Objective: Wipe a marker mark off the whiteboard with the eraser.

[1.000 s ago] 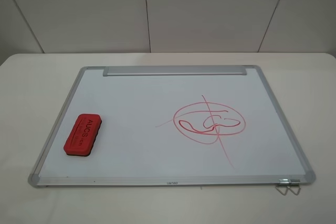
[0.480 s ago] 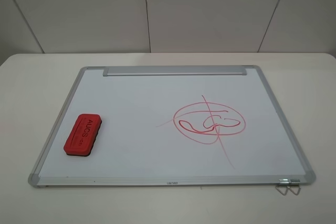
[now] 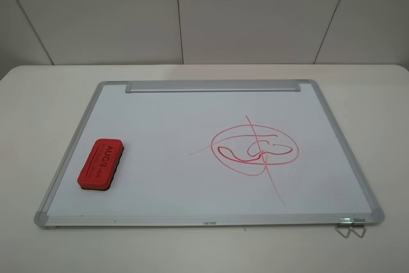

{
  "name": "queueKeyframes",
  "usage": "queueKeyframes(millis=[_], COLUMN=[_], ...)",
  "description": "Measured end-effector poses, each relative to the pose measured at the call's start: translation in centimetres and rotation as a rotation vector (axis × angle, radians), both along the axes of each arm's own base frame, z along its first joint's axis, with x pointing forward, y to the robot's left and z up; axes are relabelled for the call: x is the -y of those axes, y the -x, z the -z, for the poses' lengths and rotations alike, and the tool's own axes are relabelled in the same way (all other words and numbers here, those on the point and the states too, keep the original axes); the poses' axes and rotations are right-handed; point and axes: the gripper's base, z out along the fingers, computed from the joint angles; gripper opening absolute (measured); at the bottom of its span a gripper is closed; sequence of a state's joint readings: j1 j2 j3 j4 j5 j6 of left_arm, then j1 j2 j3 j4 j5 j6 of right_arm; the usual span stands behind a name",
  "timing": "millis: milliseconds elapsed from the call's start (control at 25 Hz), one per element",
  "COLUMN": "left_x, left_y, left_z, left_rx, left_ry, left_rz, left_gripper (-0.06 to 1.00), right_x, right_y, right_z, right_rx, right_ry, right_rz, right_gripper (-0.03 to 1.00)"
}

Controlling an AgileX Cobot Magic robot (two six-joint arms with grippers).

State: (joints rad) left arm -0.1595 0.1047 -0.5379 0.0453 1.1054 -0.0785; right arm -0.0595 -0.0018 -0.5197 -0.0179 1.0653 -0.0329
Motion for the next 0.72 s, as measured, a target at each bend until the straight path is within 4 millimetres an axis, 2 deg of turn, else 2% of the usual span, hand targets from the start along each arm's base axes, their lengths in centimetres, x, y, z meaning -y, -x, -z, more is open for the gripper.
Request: queueKeyframes(millis=[120,560,720], left_x=[0.22,0.43,0.34], left_y=[-0.02,0.06,0.9], left_z=[0.61,0.55,0.57], left_rx=[0.02,0.04,0.097], left_ry=[-0.002,-0.003,0.01], left_rz=[0.031,0.062,0.065], left_gripper=[0.75,0.75,0.75], right_x=[0.0,0.0,0.0], right_y=[0.0,0.0,0.0], right_z=[0.0,0.0,0.0], right_rx=[0.0,0.0,0.0], right_ry=[0.0,0.0,0.0], right_rz=[0.0,0.0,0.0], right_gripper=[0.71,0.71,0.71])
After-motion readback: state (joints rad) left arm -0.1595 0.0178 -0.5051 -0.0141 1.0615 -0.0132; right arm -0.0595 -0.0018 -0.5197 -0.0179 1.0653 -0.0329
